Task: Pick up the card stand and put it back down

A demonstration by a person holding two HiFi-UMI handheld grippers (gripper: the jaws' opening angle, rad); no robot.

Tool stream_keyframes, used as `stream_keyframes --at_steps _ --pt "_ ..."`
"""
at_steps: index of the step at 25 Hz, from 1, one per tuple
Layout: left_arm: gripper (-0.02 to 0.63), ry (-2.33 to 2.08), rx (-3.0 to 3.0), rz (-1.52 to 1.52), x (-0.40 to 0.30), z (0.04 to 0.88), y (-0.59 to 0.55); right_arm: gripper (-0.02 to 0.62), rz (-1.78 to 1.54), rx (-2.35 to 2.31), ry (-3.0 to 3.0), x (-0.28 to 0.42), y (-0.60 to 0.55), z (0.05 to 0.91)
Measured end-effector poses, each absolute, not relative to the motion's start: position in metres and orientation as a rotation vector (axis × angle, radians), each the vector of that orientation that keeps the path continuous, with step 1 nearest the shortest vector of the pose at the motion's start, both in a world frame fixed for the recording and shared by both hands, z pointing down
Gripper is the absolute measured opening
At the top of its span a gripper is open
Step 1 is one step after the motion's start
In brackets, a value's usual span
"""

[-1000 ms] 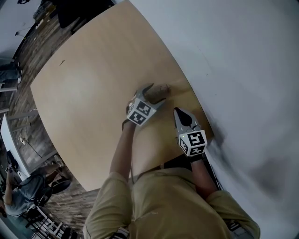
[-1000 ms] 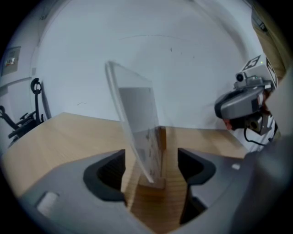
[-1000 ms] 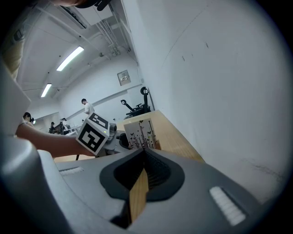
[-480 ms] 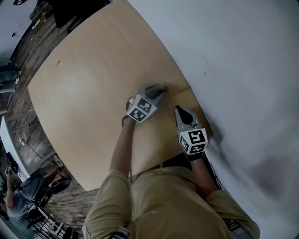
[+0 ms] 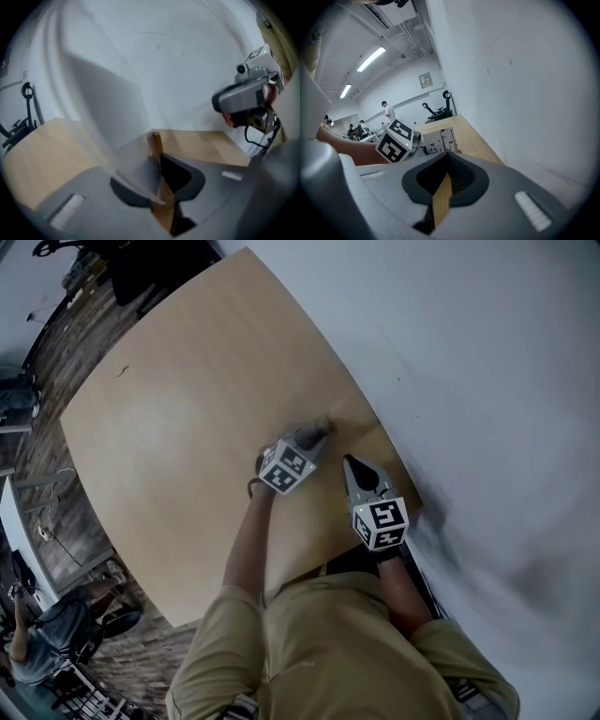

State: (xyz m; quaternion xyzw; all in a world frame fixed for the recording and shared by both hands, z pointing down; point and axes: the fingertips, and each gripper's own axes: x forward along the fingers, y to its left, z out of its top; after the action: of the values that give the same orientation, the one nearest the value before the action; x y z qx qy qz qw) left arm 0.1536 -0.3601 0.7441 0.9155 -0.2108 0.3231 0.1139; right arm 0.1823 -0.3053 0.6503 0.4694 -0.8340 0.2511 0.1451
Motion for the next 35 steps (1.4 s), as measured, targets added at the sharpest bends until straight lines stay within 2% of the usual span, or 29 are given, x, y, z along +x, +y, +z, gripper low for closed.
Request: stream_keyframes --at_steps 8,16,26,35 --pt "0.061 -0.734 2.627 0.866 0.145 0.688 -0.328 0.005 0.622 1.394 -2.467 0.172 -0.291 0.599" --pt "0.06 -0.996 2.576 0.824 0.096 0.608 -0.297 0.005 0.529 1.432 -2.543 0.144 -0.26 0.545" --pt "0.06 -1.367 2.639 0.52 0.027 0.489 -0.226 0.005 0.352 1.393 -2.677 0.093 -0.203 0.469" --pt "0.057 -1.611 2.679 0.316 -0.017 0.438 -0.165 0.005 0.222 1.359 -2.766 0.051 -0.164 0.431"
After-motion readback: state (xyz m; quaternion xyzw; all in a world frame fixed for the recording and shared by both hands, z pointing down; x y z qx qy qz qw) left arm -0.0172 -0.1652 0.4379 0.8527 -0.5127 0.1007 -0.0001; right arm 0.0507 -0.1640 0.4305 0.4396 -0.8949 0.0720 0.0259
